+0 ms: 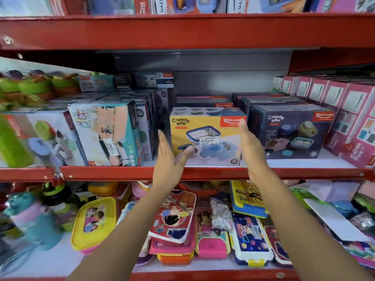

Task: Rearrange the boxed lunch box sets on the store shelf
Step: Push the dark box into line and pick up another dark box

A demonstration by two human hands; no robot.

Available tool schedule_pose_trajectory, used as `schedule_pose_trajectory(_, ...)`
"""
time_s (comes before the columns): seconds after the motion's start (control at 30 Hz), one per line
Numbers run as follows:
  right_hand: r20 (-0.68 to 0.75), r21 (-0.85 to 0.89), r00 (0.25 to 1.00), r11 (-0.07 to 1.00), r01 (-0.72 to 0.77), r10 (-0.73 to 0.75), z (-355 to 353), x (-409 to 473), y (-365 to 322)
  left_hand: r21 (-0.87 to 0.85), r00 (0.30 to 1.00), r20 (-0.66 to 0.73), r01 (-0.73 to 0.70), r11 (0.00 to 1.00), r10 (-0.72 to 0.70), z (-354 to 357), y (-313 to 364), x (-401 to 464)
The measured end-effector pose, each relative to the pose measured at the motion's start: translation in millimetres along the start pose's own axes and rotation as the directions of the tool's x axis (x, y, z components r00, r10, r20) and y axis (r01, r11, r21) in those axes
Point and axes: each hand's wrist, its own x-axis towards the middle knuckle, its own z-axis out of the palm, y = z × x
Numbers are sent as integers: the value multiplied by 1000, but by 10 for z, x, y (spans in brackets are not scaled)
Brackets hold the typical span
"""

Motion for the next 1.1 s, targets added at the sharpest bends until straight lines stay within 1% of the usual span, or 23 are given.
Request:
schedule_pose_trajectory(0.03,12,62,996,995,-83,83,-28,30,-72,-54,999,35,9,998,-7,-19,32,23)
schedule_pose_trajectory(0.1,44,122,987,980,-160,156,-77,51,-190,-130,997,72,-1,992,10,-23,28,79)
schedule_pose_trajectory(0.17,34,120,985,978,-170,167,-104,78,-245,-209,995,95,20,978,0,-41,27,87)
schedule_pose_trajectory(0.23,-12,129,986,978,-165,167,-130,80,-264,-296,991,135,48,954,-8,-71,40,36)
schedule_pose_trajectory(0.3,-30,199,987,968,-151,160,-182,19,-277,-368,987,152,11,930,48,-113,102,-48)
schedule_pose_trajectory(0.37,14,287,987,945,-157,159,-241,-64,-284,-414,989,134,-3,910,63,-187,196,-88)
schedule_pose_trajectory(0.47,118,399,990,910,-118,76,-326,-182,-224,-501,997,81,27,865,16,-339,380,-75)
schedule_pose_trajectory(0.53,109,445,994,895,-39,-10,-371,-258,-158,-534,994,107,69,843,-13,-409,473,-35)
schedule_pose_trajectory(0.6,97,451,988,890,67,-123,-432,-327,-87,-596,992,113,114,795,-58,-454,568,-63)
schedule_pose_trajectory(0.67,120,454,964,876,160,-238,-523,-371,-54,-629,985,121,171,759,-121,-469,619,-97)
schedule_pose_trajectory(0.77,214,439,910,867,236,-356,-681,-391,-77,-630,964,140,263,731,-226,-501,652,-137)
schedule_pose_trajectory(0.83,287,406,877,878,253,-385,-765,-393,-96,-664,942,156,322,675,-297,-515,646,-159)
schedule_pose_trajectory(0.9,351,377,853,892,250,-387,-808,-404,-95,-695,927,179,356,625,-329,-509,624,-189)
schedule_pose_trajectory(0.93,372,358,847,901,246,-380,-816,-409,-87,-702,924,177,359,615,-338,-508,600,-207)
schedule_pose_trajectory(0.97,382,347,847,907,238,-369,-819,-418,-85,-699,922,167,360,618,-349,-510,573,-222)
schedule_pose_trajectory(1.03,367,366,866,909,201,-340,-815,-434,-104,-664,932,144,340,666,-331,-514,505,-223)
schedule_pose_trajectory(1.1,324,381,885,903,200,-333,-797,-456,-157,-635,960,131,272,723,-246,-541,460,-215)
